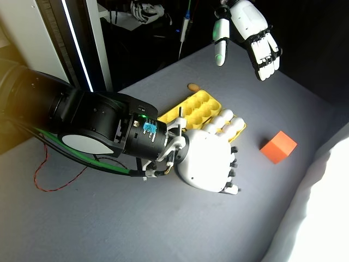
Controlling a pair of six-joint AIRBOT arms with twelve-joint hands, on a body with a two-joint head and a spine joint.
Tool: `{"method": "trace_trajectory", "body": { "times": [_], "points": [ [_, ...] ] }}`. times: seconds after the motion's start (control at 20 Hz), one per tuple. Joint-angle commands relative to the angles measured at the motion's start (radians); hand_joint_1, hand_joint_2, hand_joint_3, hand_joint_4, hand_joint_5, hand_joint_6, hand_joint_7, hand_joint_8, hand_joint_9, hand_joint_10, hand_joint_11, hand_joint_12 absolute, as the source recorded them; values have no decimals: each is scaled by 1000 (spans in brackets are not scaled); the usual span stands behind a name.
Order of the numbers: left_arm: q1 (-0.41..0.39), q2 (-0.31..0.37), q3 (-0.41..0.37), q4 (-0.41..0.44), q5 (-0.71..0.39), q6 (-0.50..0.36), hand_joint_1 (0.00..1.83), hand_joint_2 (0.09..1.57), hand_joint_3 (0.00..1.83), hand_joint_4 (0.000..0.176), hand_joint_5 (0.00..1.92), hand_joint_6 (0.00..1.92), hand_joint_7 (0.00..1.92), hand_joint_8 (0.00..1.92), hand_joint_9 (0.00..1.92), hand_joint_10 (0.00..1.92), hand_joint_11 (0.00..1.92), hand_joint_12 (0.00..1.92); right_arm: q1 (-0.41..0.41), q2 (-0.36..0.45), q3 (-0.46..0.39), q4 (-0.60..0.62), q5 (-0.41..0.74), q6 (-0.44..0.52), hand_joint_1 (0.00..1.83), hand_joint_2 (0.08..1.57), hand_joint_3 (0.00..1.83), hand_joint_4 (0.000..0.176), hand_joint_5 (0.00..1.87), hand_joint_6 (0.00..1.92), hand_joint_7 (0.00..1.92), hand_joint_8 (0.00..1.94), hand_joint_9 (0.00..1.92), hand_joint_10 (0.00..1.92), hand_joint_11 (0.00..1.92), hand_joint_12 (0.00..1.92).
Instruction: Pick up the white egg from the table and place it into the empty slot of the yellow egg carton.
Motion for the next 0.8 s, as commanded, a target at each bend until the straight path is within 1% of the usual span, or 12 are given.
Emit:
{"method": "trace_trajectory", "body": {
  "times": [0.0,0.05,0.1,0.3,0.5,0.55,0.65,0.75],
  "points": [
    [-12,13,3,49,-76,-3,0,1168,0,0,225,3,259,2,217,2,0,418,2,12,2,6,97,15,1362,1156,1,0,841,1089,1000,1078,728,1376,381,1410],
    [-12,13,3,49,-76,-3,0,1167,0,0,214,2,247,2,206,1,0,384,0,12,1,6,97,15,1361,1161,1,0,826,1111,997,1085,720,1385,371,1414],
    [-12,13,3,49,-76,-3,0,1159,0,0,233,5,265,6,226,6,0,429,-3,12,1,5,97,15,1362,1157,0,0,827,1109,1010,1061,728,1372,369,1409],
    [-12,13,3,49,-76,-3,0,1163,1,0,237,5,263,3,220,2,0,397,-28,10,2,5,102,12,1363,1155,0,0,832,1101,1013,1062,734,1359,359,1402],
    [-12,12,3,49,-76,-5,0,1163,0,0,224,0,260,1,220,1,0,390,-43,5,1,4,136,-10,1366,1149,0,0,831,1097,1030,1041,747,1339,368,1387],
    [-12,12,3,52,-76,-5,0,1163,0,0,249,5,285,6,250,7,0,489,-43,3,1,4,138,-11,1363,1154,1,0,819,1116,1018,1053,737,1358,354,1400],
    [-12,12,1,54,-76,-6,0,1168,2,0,228,0,256,2,219,3,0,405,-47,-1,1,4,146,-26,1360,1163,0,0,809,1119,1000,1085,716,1396,349,1429],
    [-11,12,1,54,-76,-6,0,1169,1,0,221,1,257,1,215,1,0,378,-52,-2,1,4,156,-39,1363,1158,0,0,821,1101,1015,1065,724,1374,353,1412]
  ]
}}
